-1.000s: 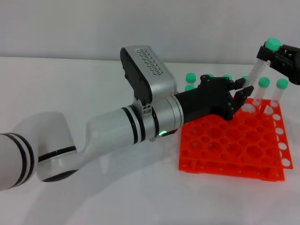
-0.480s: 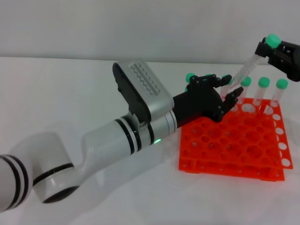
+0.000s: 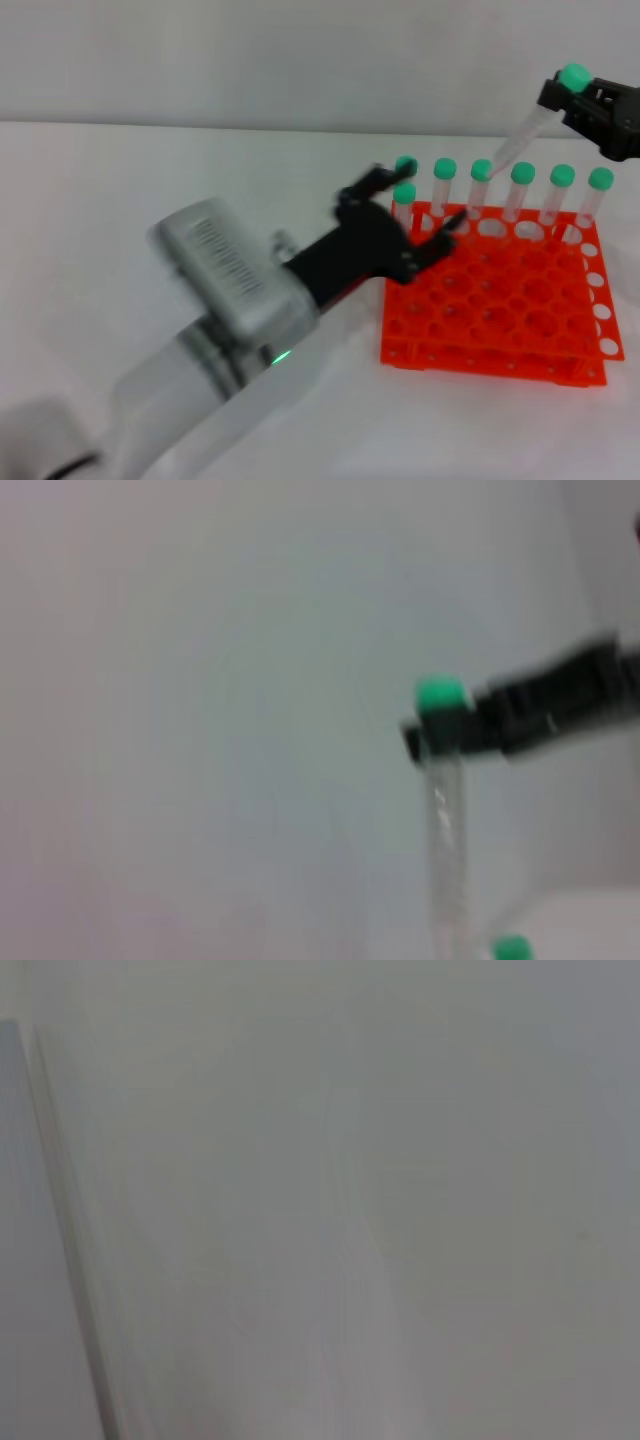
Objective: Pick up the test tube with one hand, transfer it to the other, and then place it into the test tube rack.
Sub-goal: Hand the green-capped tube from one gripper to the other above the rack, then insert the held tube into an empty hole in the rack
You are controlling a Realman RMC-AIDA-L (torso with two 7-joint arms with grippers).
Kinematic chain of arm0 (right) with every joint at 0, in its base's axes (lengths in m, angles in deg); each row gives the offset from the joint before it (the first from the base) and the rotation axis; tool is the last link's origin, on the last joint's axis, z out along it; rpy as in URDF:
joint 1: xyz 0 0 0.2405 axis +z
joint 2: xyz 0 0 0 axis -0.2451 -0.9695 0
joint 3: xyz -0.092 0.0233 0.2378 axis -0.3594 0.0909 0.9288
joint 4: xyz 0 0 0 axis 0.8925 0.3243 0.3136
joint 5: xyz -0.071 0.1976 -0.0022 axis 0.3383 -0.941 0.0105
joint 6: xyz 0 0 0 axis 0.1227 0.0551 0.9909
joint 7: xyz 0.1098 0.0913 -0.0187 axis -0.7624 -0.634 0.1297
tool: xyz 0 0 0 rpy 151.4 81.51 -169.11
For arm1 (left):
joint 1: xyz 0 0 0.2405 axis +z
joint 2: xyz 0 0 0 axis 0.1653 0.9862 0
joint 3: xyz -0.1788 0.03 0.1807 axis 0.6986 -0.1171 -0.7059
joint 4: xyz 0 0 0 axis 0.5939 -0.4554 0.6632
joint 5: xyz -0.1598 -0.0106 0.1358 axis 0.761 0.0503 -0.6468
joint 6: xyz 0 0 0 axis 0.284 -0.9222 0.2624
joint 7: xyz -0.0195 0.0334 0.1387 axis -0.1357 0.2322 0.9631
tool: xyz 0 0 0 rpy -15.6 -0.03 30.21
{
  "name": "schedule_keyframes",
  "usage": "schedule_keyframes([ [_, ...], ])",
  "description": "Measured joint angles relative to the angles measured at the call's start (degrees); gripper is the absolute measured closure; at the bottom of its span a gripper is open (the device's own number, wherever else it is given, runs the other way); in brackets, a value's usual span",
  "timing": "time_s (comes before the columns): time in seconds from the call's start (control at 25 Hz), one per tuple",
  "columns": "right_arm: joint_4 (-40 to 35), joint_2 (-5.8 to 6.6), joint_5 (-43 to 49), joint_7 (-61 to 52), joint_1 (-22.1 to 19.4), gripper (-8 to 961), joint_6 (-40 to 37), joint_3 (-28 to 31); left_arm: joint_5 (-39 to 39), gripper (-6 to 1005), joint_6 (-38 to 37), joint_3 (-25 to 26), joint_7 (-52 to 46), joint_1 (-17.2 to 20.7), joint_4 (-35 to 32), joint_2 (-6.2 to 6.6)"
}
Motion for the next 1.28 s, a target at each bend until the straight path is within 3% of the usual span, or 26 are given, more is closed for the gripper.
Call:
schedule_keyframes([
  [0.08,-0.3,-0.42,0.9,0.0,0.6,743,-1.0,-0.2,0.1,351,-6.2,2.0,1.4,5.2,-0.4,-0.03],
  [0.12,-0.4,-0.67,1.5,0.0,1.0,743,-1.5,-0.3,0.1,305,-6.2,2.0,1.4,5.2,-0.4,-0.03],
  [0.16,-0.7,-0.9,2.4,0.0,1.4,742,-2.2,-0.4,1.8,258,-11.2,4.9,1.4,10.3,-1.2,0.0],
  [0.28,-1.8,-1.8,4.6,0.0,2.1,741,-4.3,-1.4,6.6,119,-15.1,5.8,1.1,13.9,-1.7,0.17],
  [0.48,-3.0,-2.52,5.6,0.1,3.2,739,-7.1,-6.4,18.3,106,-18.6,5.9,0.7,17.7,0.1,0.33],
  [0.68,-3.0,-3.01,5.1,1.3,4.0,736,-11.2,-12.1,26.9,106,-17.8,6.1,-3.9,18.3,4.9,0.42],
  [0.96,-2.3,-3.3,4.9,2.0,4.7,733,-17.1,-15.2,28.1,106,-16.6,6.5,-8.4,17.4,7.6,0.6],
  [1.28,-2.2,-3.15,4.9,1.4,4.4,729,-17.7,-15.3,28.2,107,-15.2,7.1,-8.4,16.2,8.1,0.61],
])
